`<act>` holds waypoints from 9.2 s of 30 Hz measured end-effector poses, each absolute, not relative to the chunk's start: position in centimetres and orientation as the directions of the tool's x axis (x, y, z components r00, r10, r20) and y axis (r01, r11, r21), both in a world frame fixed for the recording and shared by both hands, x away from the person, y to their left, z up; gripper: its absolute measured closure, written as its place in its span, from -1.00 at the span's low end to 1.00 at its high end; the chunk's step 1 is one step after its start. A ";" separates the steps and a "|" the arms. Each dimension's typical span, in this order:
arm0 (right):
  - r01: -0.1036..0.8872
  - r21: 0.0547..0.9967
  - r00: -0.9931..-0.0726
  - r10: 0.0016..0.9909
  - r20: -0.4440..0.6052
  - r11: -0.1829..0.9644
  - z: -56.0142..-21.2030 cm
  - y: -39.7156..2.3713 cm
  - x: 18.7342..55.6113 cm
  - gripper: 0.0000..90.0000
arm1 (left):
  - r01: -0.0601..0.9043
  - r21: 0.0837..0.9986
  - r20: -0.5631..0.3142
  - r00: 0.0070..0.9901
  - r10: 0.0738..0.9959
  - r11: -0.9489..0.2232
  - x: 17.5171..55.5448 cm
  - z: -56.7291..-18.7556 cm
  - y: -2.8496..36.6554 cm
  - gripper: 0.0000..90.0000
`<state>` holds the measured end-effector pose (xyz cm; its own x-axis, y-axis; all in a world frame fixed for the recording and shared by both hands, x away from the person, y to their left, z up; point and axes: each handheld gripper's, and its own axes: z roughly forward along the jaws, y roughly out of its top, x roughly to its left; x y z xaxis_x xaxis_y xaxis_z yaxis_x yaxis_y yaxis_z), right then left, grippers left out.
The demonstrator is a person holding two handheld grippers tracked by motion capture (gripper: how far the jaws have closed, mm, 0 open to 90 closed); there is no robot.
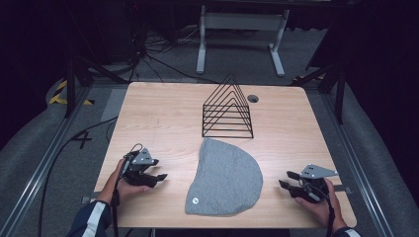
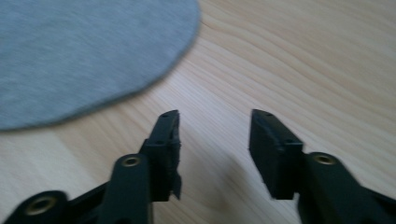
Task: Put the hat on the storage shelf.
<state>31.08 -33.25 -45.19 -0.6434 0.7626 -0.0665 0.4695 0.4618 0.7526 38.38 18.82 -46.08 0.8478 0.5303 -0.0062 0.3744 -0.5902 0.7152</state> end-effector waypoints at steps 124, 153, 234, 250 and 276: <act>0.573 0.592 -0.692 0.721 -0.020 0.566 -45.5 -23.0 37.6 -0.64 | 0.398 0.583 -0.024 0.880 0.475 -0.708 40.1 -46.2 5.1 -0.74; 0.577 0.560 -0.713 0.701 -0.010 0.595 -44.7 -21.3 39.6 0.09 | 0.415 0.544 -0.046 0.883 0.468 -0.729 42.4 -45.0 3.8 0.24; 0.190 0.830 -0.625 0.716 -0.310 0.525 -17.7 -23.0 47.5 0.88 | 0.117 0.728 0.347 0.786 0.511 -0.675 50.0 -18.3 2.5 0.91; 0.184 0.843 -0.621 0.725 -0.299 0.505 -18.1 -22.0 49.9 0.88 | 0.131 0.736 0.372 0.741 0.559 -0.664 52.3 -18.4 2.6 0.91; 0.194 0.849 -0.658 0.707 -0.258 0.491 -20.5 -22.4 49.5 0.88 | 0.137 0.766 0.311 0.776 0.548 -0.628 51.2 -20.5 4.0 0.91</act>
<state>49.46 -22.37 -20.52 -0.6584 0.7069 -0.2584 0.1943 0.4913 0.8491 51.23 4.01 -20.55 0.7761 0.5484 0.3112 0.1369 -0.6284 0.7658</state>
